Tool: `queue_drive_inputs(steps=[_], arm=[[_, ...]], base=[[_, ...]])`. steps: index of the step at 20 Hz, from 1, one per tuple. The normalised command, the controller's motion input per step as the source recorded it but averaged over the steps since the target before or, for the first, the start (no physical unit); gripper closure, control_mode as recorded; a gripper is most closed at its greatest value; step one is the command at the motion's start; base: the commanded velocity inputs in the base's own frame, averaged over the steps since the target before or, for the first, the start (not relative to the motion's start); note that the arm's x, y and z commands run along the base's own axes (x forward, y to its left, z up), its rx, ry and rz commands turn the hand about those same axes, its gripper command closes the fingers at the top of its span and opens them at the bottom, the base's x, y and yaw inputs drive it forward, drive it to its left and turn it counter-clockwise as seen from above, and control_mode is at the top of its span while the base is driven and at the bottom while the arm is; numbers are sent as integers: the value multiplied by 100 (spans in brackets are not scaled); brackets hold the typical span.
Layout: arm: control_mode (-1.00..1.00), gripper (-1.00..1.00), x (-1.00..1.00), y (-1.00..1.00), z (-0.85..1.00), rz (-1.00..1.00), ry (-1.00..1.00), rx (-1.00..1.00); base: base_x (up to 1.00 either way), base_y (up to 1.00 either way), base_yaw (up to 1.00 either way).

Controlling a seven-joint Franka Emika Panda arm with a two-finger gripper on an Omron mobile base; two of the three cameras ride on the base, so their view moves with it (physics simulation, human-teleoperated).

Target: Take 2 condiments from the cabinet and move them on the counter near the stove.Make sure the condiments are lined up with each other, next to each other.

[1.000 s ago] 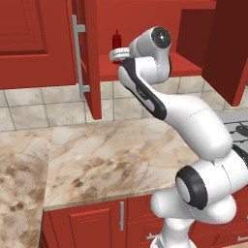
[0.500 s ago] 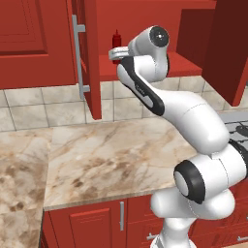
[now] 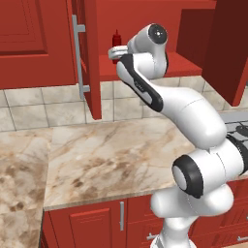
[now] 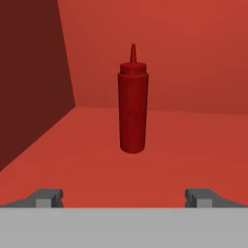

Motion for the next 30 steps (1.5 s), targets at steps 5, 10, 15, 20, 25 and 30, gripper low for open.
queue_drive_inputs(steps=[5, 10, 15, 20, 25, 30], arm=[[-100, -100, 10, 0, 0, 0, 1, 0], [-100, -100, 13, 0, 0, 0, 0, 0], [-100, -100, 5, 0, 0, 0, 0, 0], [-100, -100, 6, 0, 0, 0, 0, 0], [-100, -100, 5, 0, 0, 0, 1, 0], [-100, -100, 14, 0, 0, 0, 2, 0]], base=[[0, 0, 0], [0, 0, 0], [0, 0, 0], [0, 0, 0], [0, 0, 0], [0, 0, 0]])
